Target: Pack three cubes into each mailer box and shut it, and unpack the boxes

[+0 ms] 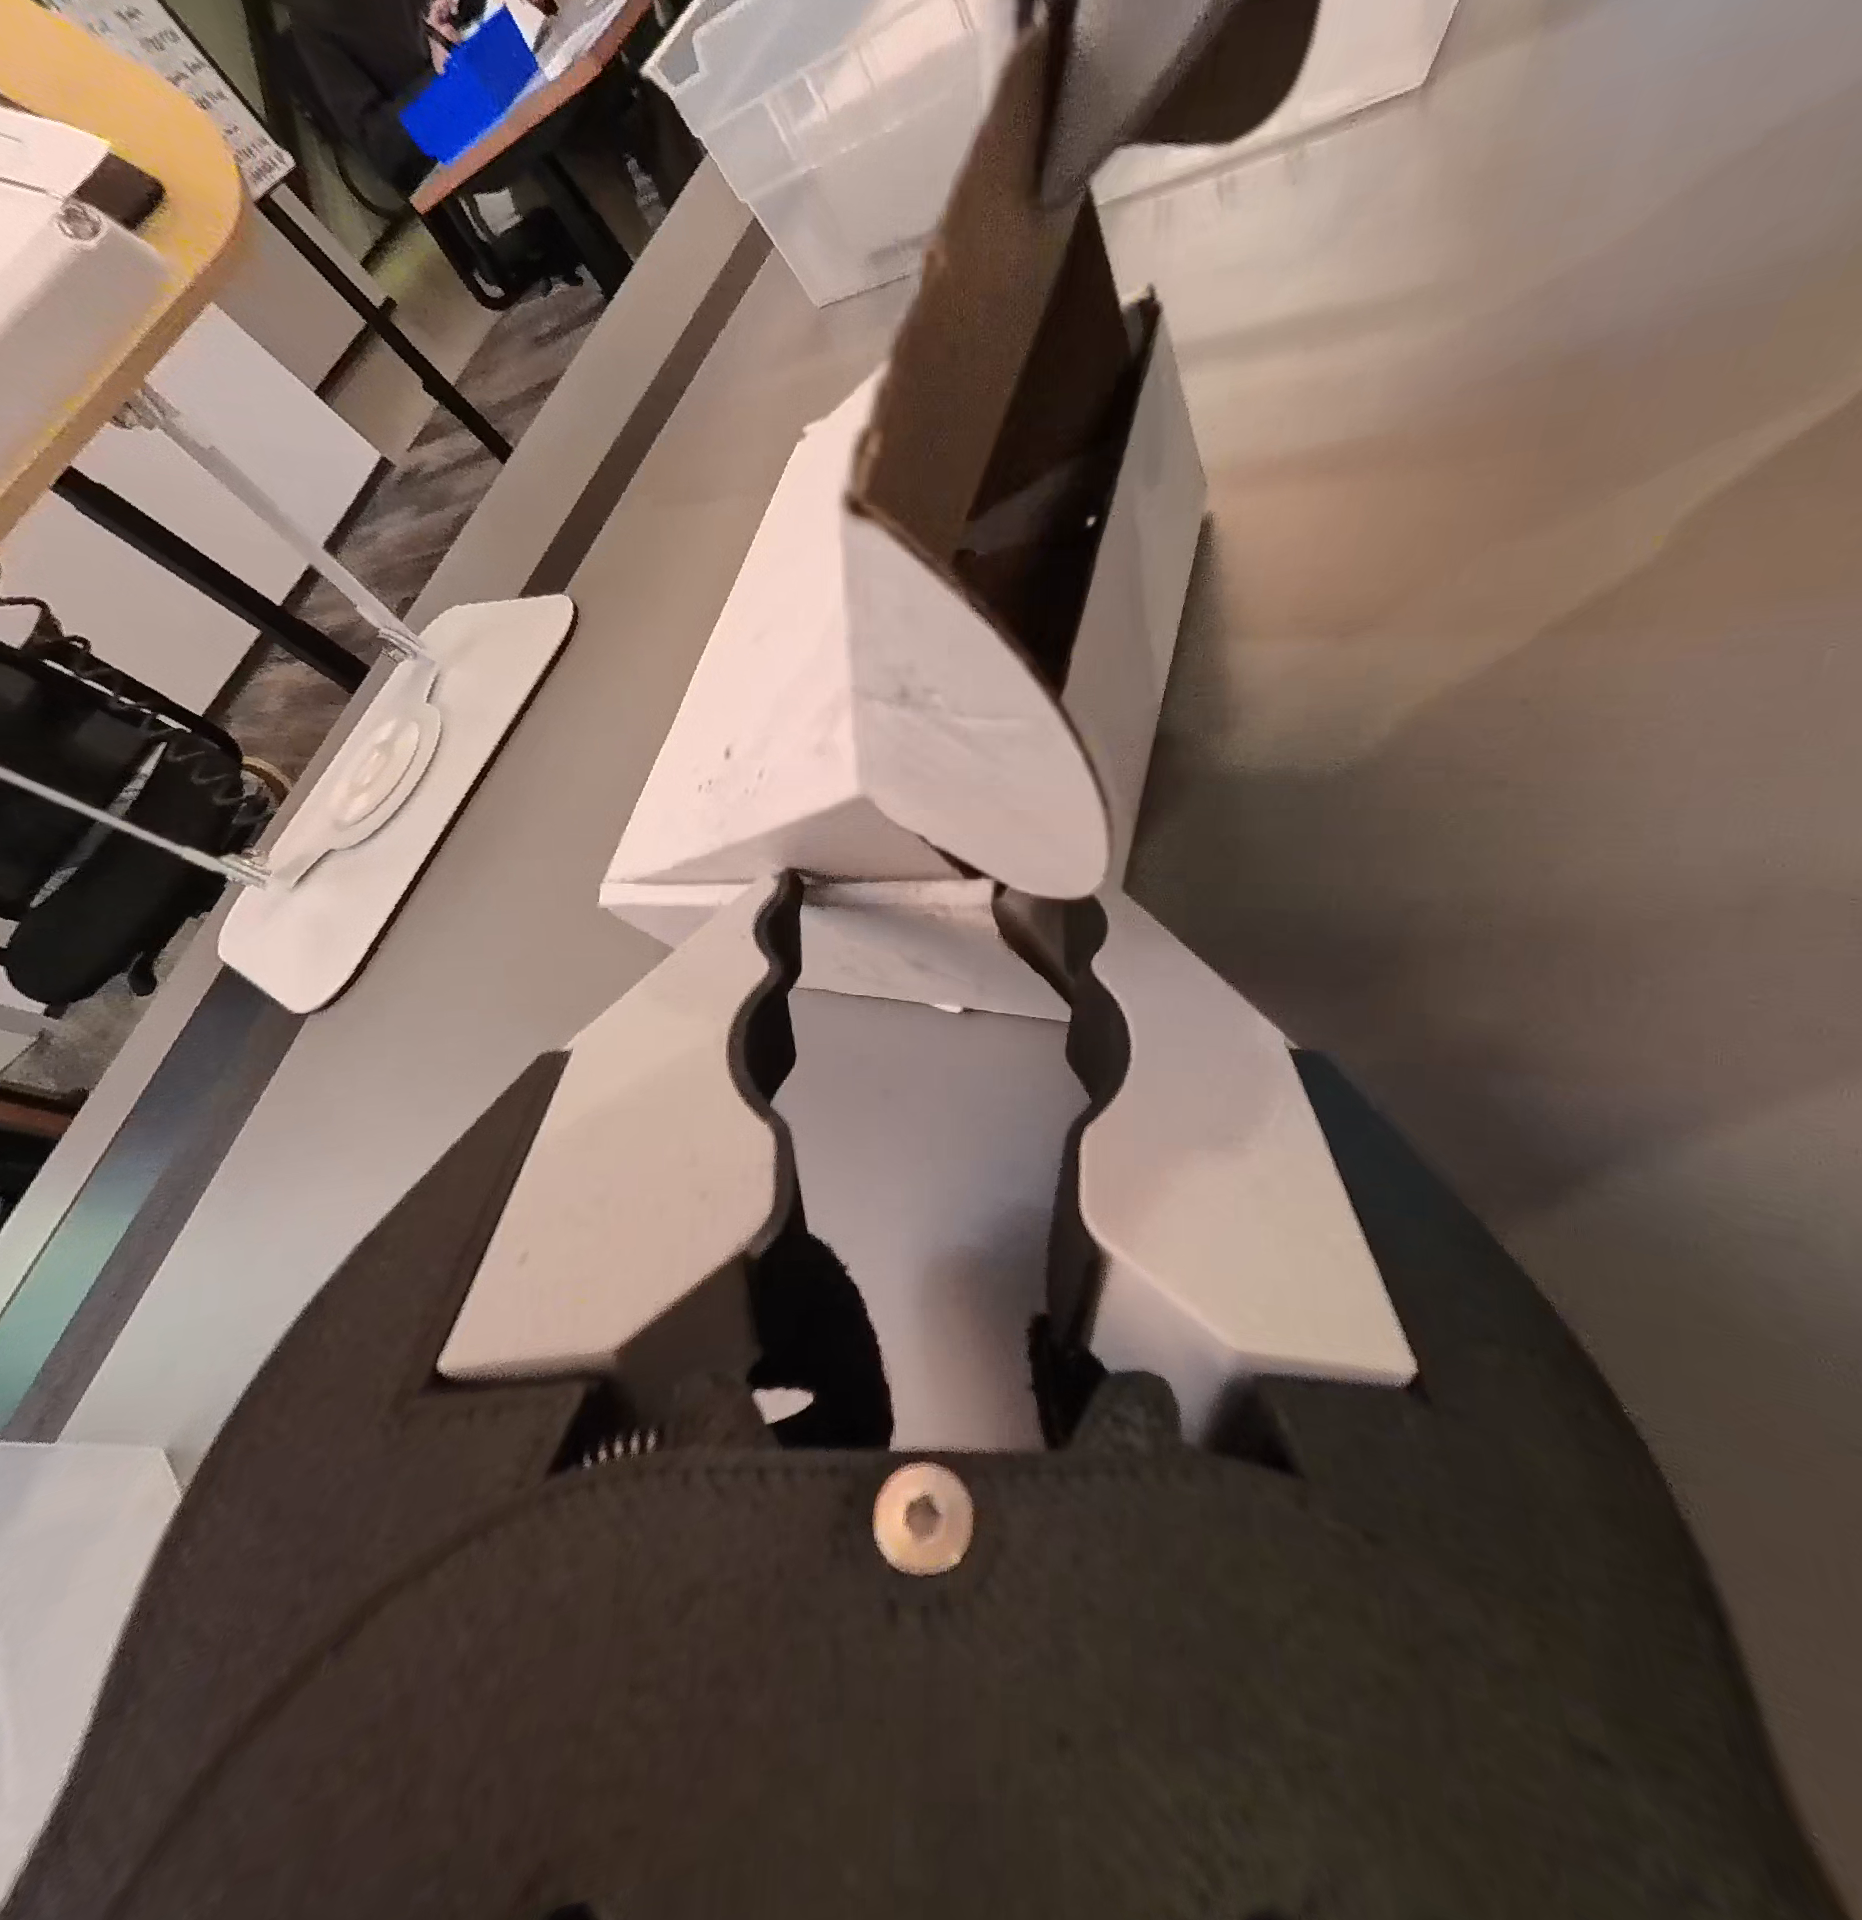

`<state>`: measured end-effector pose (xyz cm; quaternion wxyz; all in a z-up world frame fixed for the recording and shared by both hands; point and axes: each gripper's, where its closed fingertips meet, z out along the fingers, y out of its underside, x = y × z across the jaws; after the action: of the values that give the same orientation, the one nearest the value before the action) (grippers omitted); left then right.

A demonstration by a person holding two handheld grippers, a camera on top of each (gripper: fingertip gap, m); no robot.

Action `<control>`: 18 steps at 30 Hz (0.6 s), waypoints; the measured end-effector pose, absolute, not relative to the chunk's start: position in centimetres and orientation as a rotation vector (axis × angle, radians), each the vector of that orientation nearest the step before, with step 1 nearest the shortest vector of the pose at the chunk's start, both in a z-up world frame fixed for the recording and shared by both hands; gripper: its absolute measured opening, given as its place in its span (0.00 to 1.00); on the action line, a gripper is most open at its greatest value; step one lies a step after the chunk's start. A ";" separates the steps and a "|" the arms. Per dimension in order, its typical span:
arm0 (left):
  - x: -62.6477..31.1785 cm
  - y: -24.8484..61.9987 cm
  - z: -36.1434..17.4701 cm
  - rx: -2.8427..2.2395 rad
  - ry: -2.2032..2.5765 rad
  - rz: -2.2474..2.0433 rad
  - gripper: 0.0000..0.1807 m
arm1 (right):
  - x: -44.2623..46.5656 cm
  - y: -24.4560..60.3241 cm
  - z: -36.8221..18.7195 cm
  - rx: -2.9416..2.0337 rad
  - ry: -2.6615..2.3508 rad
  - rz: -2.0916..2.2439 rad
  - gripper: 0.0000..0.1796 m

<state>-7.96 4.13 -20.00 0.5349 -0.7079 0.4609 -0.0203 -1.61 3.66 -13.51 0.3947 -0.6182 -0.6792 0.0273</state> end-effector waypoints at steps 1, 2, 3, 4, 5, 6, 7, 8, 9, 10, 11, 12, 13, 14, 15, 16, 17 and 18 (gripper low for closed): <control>-7.9 4.2 -20.0 -1.686 1.100 -0.045 0.27 | -1.7 3.8 -13.2 -1.565 -1.723 0.066 0.00; -7.9 4.3 -20.0 -1.684 1.103 -0.034 0.27 | -1.7 4.1 -13.0 -1.561 -1.727 0.055 0.00; -7.9 4.4 -20.0 -1.682 1.107 -0.023 0.27 | -1.9 4.4 -12.7 -1.554 -1.727 0.039 0.00; -7.9 4.5 -20.0 -1.679 1.115 -0.010 0.26 | -2.0 4.8 -12.3 -1.547 -1.728 0.022 0.00; -7.9 4.5 -20.1 -1.677 1.120 0.000 0.26 | -2.1 5.3 -11.9 -1.539 -1.725 0.003 0.00; -7.9 4.5 -20.1 -1.678 1.121 0.000 0.25 | -2.2 6.0 -11.3 -1.527 -1.719 -0.021 0.00; -7.9 4.6 -20.1 -1.676 1.125 0.002 0.25 | -2.4 6.6 -10.7 -1.512 -1.716 -0.045 0.00; -7.9 4.6 -20.1 -1.673 1.136 0.010 0.25 | -2.6 7.2 -9.9 -1.494 -1.711 -0.066 0.00; -7.8 4.6 -20.1 -1.669 1.149 0.015 0.25 | -2.8 7.9 -9.1 -1.474 -1.702 -0.090 0.00; -7.7 4.6 -20.1 -1.663 1.162 0.029 0.25 | -3.0 8.7 -8.3 -1.461 -1.695 -0.115 0.00; -7.6 4.6 -20.2 -1.657 1.171 0.043 0.25 | -3.3 9.5 -7.7 -1.449 -1.692 -0.138 0.00; -7.5 4.6 -20.2 -1.656 1.178 0.048 0.24 | -3.7 10.4 -7.3 -1.435 -1.694 -0.158 0.00; -7.5 4.6 -20.1 -1.657 1.183 0.046 0.24 | -4.1 11.2 -7.0 -1.428 -1.694 -0.169 0.00; -7.5 4.6 -20.1 -1.655 1.186 0.042 0.24 | -4.6 12.1 -6.8 -1.424 -1.691 -0.176 0.00; -7.5 4.6 -20.1 -1.655 1.190 0.042 0.24 | -5.1 13.0 -6.7 -1.413 -1.692 -0.196 0.00; -7.5 4.6 -20.1 -1.654 1.195 0.044 0.24 | -5.5 13.9 -6.8 -1.406 -1.696 -0.221 0.00; -7.5 4.6 -20.1 -1.651 1.201 0.048 0.24 | -6.1 14.8 -7.0 -1.402 -1.701 -0.244 0.00; -7.5 4.6 -20.1 -1.647 1.207 0.050 0.24 | -6.5 15.6 -7.4 -1.400 -1.714 -0.267 0.00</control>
<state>-7.50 4.60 -20.14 0.5222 -0.6876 0.5041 0.0210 -6.51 15.64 -7.42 0.4407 -0.5637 -0.6902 -0.1076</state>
